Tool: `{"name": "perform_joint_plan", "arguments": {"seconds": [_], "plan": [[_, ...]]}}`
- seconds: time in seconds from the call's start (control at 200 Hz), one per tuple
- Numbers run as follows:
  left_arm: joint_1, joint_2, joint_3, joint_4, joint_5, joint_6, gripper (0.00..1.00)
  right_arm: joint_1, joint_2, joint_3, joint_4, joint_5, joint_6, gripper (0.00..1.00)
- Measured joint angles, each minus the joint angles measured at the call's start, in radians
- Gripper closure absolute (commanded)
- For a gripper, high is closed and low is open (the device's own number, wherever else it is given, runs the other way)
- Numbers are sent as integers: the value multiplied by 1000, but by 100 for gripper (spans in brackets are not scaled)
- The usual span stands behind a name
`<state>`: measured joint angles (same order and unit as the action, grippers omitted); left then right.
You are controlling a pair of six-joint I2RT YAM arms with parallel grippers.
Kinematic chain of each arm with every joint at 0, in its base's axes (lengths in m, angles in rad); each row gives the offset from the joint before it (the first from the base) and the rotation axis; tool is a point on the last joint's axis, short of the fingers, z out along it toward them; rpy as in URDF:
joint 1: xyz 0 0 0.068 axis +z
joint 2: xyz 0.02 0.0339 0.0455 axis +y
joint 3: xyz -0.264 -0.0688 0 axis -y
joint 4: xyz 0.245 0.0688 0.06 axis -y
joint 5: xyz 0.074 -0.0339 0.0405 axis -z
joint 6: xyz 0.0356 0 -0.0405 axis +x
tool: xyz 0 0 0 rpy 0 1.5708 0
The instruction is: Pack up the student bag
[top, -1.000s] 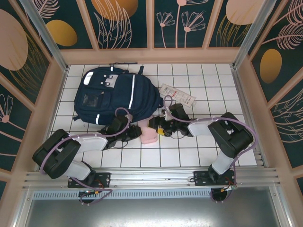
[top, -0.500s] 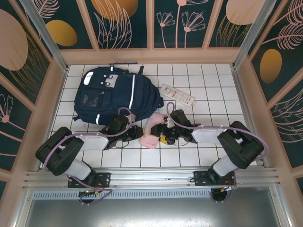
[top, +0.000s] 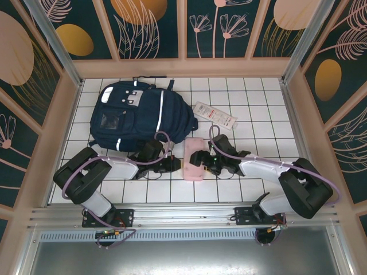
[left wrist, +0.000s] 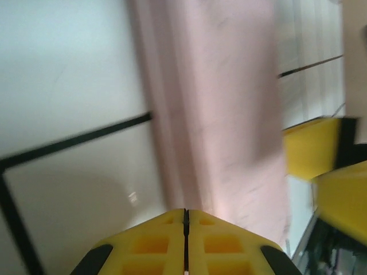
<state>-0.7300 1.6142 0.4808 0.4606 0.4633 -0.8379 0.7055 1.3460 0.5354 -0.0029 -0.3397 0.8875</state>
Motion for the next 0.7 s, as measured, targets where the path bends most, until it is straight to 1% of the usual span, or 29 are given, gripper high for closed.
{"name": "perform_joint_plan", "arguments": {"seconds": [0.15, 0.3, 0.47, 0.696], "plan": [[-2, 14, -5, -13, 0, 3, 91, -15, -46, 0, -29, 45, -18, 17], [-2, 13, -5, -15, 0, 4, 91, -18, -43, 5, -59, 76, -43, 16], [-3, 12, 0, -24, -3, 4, 89, -15, 59, 42, -60, 68, -64, 13], [-5, 22, 29, -62, 5, 4, 86, 14, 127, 111, -40, 30, -71, 13]]}}
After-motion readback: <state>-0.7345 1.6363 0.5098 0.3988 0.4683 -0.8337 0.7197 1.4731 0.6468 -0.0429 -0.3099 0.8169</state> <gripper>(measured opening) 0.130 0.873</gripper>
